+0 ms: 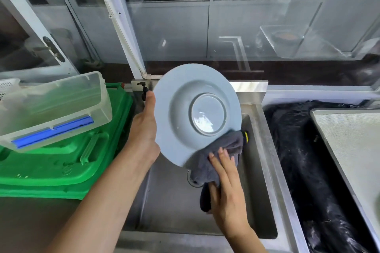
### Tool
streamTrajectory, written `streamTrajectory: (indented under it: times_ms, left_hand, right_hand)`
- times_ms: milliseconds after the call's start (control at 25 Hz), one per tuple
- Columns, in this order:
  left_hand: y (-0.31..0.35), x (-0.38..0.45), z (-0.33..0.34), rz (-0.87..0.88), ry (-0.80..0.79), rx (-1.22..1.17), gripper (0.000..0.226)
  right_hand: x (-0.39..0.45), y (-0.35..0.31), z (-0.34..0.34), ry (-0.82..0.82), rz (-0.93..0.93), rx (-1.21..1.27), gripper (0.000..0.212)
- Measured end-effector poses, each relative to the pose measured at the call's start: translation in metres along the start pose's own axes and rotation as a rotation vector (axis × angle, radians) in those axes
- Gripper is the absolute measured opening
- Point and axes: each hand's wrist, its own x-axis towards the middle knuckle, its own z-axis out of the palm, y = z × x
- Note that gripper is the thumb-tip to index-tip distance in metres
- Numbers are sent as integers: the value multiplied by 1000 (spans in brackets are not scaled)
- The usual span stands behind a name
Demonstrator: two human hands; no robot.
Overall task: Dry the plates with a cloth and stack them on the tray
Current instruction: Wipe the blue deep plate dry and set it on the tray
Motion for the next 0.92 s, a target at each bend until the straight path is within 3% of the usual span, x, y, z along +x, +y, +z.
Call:
streamTrajectory:
  times_ms: [160,240,400,560,720,800,920]
  left_hand:
    - [-7,-3,-4,-10,-12,11,56]
    - [-12,-5,-6,19,-36,8,60]
    - [-18,-9,-1,49,-50,64,49]
    - [-15,-10,9,63,-16,69,45]
    - [-10,0,6,43,78,69,48]
    - [-11,2,4,45,68,67,47]
    - [-15,4,6,48,45,66,42]
  right_hand:
    - [25,2,-7,194,421,264,52]
    - [44,3,-15,221,470,301,48]
    - [94,-1,-34,192,347,269,44]
    - [115,-18,-36,61,-7,46,49]
    - [83,-28,-21,-89,-294,-50,48]
    - [75,-19,-20,-76,-265,-52,46]
    - [84,-18,-12,87,80,69,46]
